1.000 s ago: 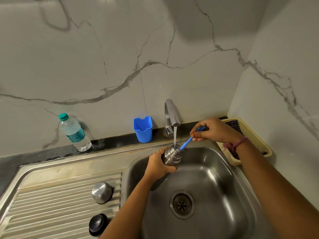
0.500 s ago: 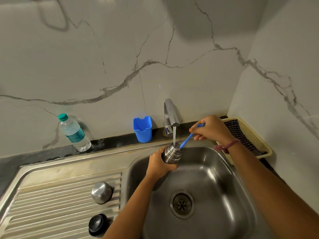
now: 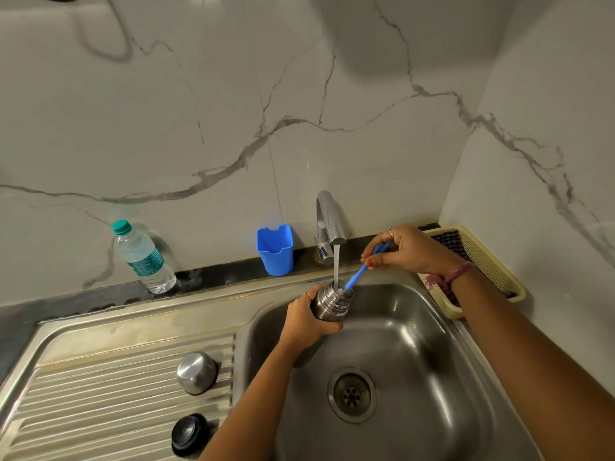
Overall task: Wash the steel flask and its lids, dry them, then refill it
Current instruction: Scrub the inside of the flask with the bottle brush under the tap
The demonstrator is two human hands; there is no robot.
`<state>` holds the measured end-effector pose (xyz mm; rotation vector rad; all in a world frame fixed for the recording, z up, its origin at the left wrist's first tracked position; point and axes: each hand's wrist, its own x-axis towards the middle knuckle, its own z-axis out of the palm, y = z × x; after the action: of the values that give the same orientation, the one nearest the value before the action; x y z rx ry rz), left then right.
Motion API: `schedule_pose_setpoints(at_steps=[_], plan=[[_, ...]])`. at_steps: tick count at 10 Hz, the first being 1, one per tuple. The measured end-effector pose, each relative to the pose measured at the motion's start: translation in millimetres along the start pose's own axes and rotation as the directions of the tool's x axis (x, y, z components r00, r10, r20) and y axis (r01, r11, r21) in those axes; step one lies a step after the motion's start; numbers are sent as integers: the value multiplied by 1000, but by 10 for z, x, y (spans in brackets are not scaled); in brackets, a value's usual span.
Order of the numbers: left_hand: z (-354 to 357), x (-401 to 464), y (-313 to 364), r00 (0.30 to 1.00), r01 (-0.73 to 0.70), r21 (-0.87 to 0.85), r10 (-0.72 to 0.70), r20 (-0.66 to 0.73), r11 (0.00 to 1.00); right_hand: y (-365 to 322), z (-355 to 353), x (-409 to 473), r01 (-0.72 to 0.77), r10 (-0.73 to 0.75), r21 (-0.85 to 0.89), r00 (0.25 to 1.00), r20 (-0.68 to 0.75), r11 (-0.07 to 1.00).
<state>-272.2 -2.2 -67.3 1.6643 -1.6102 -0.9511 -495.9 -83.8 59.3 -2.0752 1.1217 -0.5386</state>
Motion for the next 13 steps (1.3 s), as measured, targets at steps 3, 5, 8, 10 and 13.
schedule_pose_setpoints(at_steps=[3,5,8,10,13], plan=[[42,12,-21,999,27,-27,-27,-19,999,-4,156,29,-89,124,235,982,-142,968],[30,-14,-51,999,34,-52,-35,-26,998,130,201,58,-91,115,681,993,11,726],[43,-18,-31,999,29,-44,-30,-25,999,561,630,443,-90,110,-436,994,22,895],[64,-4,-51,999,39,-36,-41,-33,999,337,693,791,343,-150,-726,936,319,596],[42,9,-36,998,51,-23,-52,-40,998,373,1002,1069,-22,198,-584,950,240,812]])
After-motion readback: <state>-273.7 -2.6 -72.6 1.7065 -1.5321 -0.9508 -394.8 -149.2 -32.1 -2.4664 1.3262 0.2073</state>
